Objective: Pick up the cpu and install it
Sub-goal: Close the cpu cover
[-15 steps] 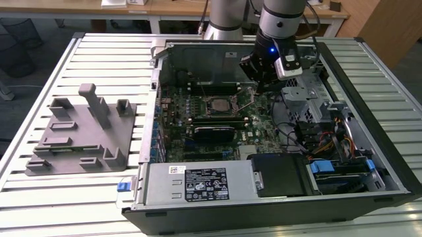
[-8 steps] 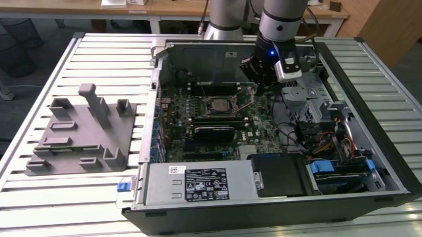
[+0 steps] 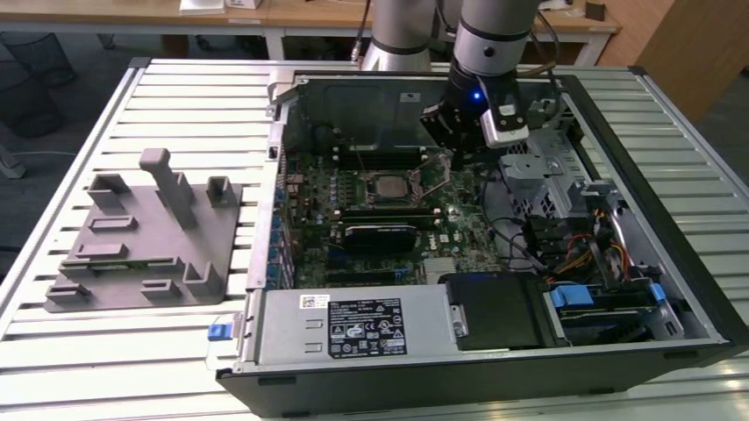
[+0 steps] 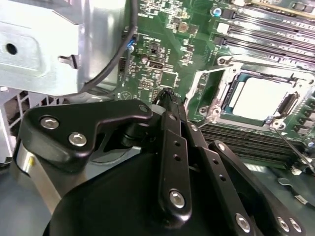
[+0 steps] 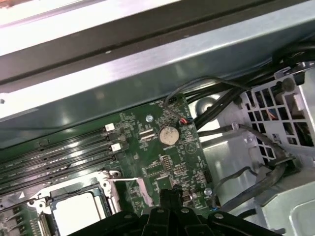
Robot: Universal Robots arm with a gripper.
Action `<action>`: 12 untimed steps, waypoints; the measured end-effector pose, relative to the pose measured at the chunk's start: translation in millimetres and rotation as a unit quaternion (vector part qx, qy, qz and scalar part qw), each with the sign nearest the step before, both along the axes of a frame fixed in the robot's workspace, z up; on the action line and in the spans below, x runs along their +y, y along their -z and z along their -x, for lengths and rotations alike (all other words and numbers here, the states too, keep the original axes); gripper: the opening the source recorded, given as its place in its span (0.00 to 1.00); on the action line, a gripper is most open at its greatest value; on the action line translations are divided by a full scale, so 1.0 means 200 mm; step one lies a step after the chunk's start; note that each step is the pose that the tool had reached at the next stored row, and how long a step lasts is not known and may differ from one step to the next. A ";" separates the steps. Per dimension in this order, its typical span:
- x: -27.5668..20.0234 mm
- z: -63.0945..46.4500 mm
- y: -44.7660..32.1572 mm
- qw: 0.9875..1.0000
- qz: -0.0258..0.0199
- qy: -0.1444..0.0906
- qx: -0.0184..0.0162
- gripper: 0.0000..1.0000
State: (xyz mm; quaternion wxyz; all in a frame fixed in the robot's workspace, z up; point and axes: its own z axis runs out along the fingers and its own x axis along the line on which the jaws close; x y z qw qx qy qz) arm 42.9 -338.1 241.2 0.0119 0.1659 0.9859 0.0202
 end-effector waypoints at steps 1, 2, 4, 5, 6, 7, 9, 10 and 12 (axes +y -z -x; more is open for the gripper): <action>0.000 0.01 0.000 1.000 -0.001 0.000 0.000 0.11; 0.000 0.02 0.000 1.000 -0.002 0.000 0.000 0.11; 0.001 0.04 0.001 1.000 -0.004 0.000 0.000 0.11; 0.001 0.05 0.001 1.000 -0.005 0.001 0.000 0.11; 0.000 0.06 0.000 1.000 -0.005 0.002 0.000 0.11; 0.000 0.07 0.000 1.000 -0.005 0.003 0.000 0.11; 0.000 0.08 0.000 1.000 -0.006 0.005 0.000 0.11; 0.000 0.09 0.000 1.000 -0.006 0.006 0.000 0.11; 0.000 0.10 0.000 1.000 -0.006 0.007 0.000 0.11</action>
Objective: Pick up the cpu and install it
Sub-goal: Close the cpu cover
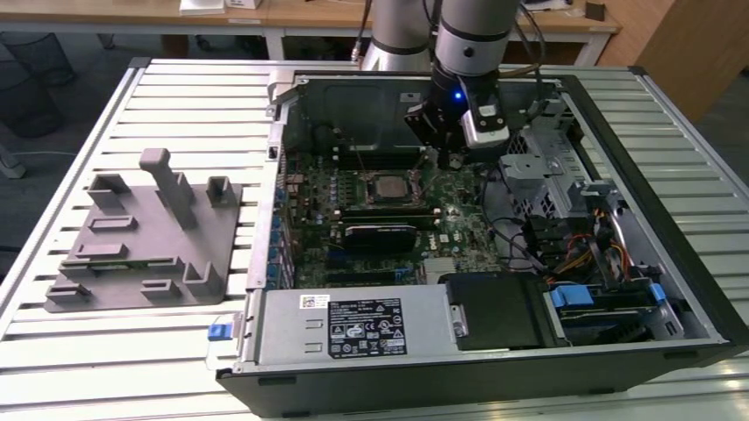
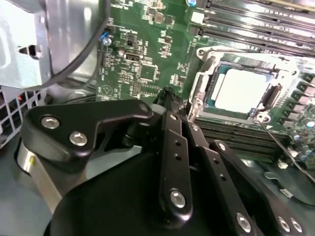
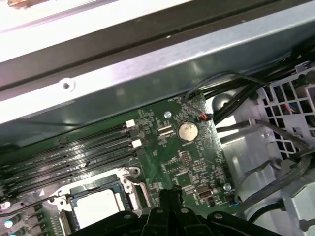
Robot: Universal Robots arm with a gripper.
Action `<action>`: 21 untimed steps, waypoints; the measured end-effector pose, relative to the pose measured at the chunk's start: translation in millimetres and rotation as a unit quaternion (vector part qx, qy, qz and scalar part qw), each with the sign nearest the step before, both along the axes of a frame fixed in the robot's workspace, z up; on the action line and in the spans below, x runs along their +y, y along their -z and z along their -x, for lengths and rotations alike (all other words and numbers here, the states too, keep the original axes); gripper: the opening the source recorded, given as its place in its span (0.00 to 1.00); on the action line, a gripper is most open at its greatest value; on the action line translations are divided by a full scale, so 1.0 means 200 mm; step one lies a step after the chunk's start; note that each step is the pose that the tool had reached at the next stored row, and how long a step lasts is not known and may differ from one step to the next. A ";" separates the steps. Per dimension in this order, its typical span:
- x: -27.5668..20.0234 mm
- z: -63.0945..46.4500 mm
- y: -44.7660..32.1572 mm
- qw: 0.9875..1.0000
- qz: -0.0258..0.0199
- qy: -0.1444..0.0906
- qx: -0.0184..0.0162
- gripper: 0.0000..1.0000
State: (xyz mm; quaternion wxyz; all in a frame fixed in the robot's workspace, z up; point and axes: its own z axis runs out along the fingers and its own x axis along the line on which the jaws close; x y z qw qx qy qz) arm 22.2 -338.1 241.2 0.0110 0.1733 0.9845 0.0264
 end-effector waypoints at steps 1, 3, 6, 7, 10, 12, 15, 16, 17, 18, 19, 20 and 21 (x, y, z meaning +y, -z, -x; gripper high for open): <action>0.000 0.01 -0.001 1.000 0.000 0.001 0.000 0.11; 0.000 0.02 -0.004 1.000 -0.002 0.003 0.000 0.11; 0.000 0.04 -0.011 1.000 -0.005 0.006 0.000 0.11; 0.000 0.04 -0.015 1.000 -0.006 0.007 0.000 0.11; 0.000 0.05 -0.024 1.000 -0.008 0.009 0.001 0.11; 0.000 0.05 -0.027 1.000 -0.010 0.010 0.001 0.11; 0.000 0.05 -0.029 1.000 -0.011 0.012 0.002 0.11; 0.000 0.06 -0.029 1.000 -0.011 0.012 0.002 0.11; 0.000 0.06 -0.029 1.000 -0.011 0.013 0.002 0.11; 0.000 0.07 -0.029 1.000 -0.011 0.013 0.002 0.11; 0.000 0.08 -0.029 1.000 -0.011 0.014 0.002 0.11; 0.000 0.08 -0.029 1.000 -0.011 0.014 0.002 0.11; 0.000 0.09 -0.029 1.000 -0.011 0.015 0.002 0.11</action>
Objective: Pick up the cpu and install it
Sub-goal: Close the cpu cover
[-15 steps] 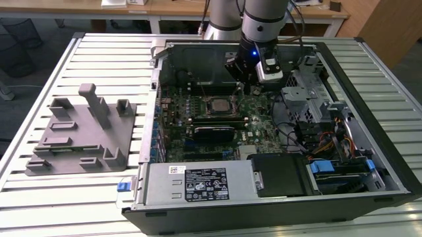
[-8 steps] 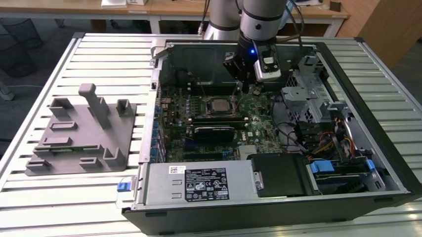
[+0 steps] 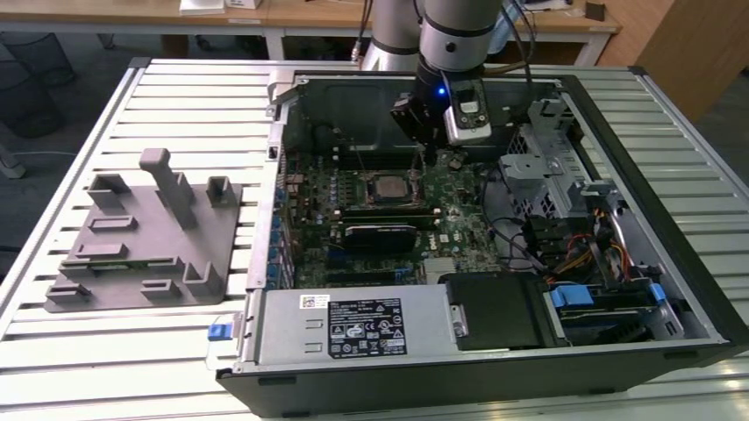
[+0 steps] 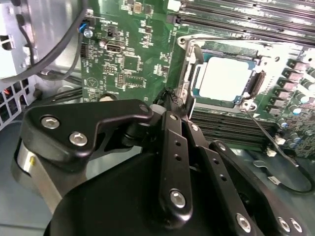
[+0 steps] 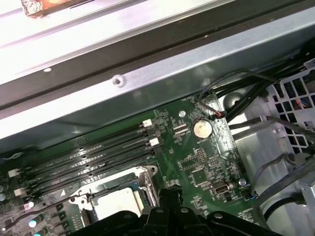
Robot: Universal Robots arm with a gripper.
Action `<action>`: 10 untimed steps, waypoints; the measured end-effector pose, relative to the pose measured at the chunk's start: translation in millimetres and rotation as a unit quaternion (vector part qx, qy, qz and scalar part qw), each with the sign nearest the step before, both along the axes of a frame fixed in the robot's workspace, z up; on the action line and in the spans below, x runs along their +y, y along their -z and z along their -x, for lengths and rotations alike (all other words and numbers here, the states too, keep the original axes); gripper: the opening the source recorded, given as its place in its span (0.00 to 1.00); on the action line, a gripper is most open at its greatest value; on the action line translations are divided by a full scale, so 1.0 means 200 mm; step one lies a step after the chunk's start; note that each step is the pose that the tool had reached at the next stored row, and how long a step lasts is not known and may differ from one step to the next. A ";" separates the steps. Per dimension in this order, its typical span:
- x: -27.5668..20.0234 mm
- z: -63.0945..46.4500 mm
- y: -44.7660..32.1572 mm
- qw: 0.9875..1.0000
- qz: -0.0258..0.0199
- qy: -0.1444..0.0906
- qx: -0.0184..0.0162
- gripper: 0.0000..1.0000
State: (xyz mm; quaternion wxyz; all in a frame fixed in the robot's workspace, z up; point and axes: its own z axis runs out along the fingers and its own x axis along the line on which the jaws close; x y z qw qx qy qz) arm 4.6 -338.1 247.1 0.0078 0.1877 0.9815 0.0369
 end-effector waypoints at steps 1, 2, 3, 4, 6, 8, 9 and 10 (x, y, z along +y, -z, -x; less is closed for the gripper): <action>0.000 0.01 0.000 1.000 0.000 0.000 0.000 0.11; 0.000 0.02 0.000 1.000 0.000 0.000 0.000 0.11; 0.000 0.03 0.000 1.000 0.000 0.000 0.000 0.11; 0.000 0.03 0.000 1.000 0.000 0.000 0.000 0.11; 0.000 0.05 0.001 1.000 0.000 0.001 0.000 0.11; 0.000 0.07 0.001 1.000 0.000 0.001 0.000 0.11; 0.000 0.07 0.001 1.000 0.000 0.001 0.000 0.11; 0.000 0.08 0.002 1.000 0.000 0.001 0.000 0.11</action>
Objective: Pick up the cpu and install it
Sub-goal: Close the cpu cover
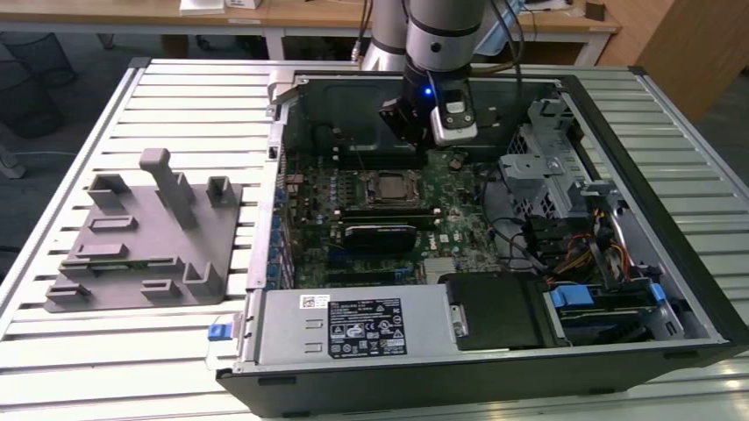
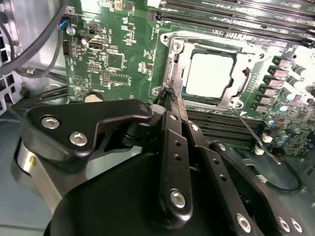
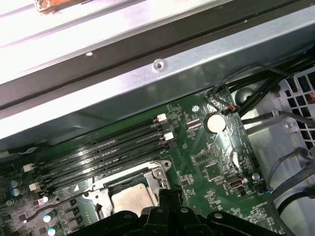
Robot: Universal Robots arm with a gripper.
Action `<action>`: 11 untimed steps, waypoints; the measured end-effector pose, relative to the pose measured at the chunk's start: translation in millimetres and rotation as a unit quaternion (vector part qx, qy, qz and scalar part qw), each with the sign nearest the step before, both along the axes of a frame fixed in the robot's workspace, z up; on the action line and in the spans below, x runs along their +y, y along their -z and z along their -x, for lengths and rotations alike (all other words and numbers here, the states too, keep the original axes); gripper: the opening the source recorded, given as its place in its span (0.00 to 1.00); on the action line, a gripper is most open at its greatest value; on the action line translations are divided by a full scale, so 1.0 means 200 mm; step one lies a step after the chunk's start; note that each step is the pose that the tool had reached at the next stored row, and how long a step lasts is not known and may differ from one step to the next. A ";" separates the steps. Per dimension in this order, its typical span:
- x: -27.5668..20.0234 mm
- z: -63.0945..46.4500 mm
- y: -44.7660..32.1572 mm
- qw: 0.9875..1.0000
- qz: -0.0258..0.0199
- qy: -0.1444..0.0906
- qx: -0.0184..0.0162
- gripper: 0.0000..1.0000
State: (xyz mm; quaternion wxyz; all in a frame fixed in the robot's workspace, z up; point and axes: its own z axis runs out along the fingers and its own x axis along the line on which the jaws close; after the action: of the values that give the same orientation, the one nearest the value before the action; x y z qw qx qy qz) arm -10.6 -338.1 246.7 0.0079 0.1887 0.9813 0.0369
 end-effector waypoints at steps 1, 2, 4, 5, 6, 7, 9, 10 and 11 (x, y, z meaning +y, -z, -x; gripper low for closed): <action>0.000 0.00 0.001 1.000 0.000 0.000 0.000 0.11; 0.000 0.00 0.001 1.000 0.000 0.000 0.000 0.11; -0.002 0.01 0.003 1.000 0.000 0.000 0.000 0.11; -0.006 0.01 0.004 1.000 0.000 0.000 0.000 0.11; -0.011 0.01 0.004 1.000 0.000 0.001 0.000 0.11; -0.013 0.01 0.005 1.000 0.000 0.004 0.000 0.11; -0.013 0.01 0.007 1.000 0.000 0.019 0.001 0.11; -0.014 0.01 0.008 1.000 0.000 0.028 0.001 0.11; -0.013 0.01 0.009 0.999 0.000 0.037 0.001 0.11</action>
State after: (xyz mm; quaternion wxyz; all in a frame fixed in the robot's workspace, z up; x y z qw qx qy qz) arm -12.2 -340.8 244.8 0.0087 0.2246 0.9737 0.0365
